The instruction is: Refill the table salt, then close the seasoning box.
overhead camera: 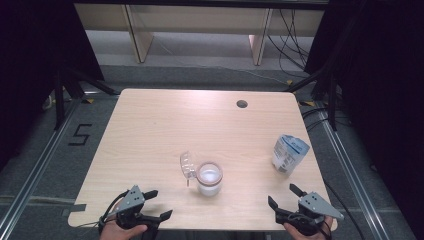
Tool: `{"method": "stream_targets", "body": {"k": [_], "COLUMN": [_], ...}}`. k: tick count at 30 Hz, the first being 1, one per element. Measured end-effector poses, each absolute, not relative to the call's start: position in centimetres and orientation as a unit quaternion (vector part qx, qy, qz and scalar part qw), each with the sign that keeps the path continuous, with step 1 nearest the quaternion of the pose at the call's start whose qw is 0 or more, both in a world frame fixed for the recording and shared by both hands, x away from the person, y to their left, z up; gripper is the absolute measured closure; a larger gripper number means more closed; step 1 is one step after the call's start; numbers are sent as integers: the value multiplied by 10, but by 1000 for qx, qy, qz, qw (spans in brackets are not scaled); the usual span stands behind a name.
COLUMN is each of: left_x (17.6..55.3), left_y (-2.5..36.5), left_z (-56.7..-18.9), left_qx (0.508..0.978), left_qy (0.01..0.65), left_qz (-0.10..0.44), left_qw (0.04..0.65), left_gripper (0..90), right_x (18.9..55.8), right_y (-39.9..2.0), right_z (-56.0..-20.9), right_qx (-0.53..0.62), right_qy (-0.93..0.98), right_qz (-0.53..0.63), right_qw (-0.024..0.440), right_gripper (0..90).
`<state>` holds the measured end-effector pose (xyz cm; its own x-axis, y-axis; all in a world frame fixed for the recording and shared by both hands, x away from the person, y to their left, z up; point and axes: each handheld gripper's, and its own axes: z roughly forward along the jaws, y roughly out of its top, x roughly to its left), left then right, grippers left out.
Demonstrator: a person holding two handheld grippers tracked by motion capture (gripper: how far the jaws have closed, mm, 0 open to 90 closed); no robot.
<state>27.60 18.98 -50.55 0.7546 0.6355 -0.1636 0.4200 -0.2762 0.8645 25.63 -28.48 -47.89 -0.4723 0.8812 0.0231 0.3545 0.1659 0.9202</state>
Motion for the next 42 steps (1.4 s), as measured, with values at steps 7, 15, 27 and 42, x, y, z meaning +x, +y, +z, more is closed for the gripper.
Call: {"method": "stream_targets", "body": {"k": [7,15,27,42], "left_x": [277,280,298,309], "left_y": [190,185,181,163], "left_z": [-504,-496,-478,-462], "left_qx": [780,768,741,744], "left_qy": [353,361,384,364], "left_qz": [100,99,93,122], "left_qw": [507,520,543,547], "left_gripper": [150,154,334,742], "right_x": [247,242,244,244], "right_y": [-276,-270,-268,-268], "right_z": [-482,-482,-484,-485], "right_qx": [430,428,413,411], "right_qy": [726,735,745,747], "right_qz": [478,467,465,462], "right_qw": [245,242,239,245], "right_gripper": [160,161,163,174]}}
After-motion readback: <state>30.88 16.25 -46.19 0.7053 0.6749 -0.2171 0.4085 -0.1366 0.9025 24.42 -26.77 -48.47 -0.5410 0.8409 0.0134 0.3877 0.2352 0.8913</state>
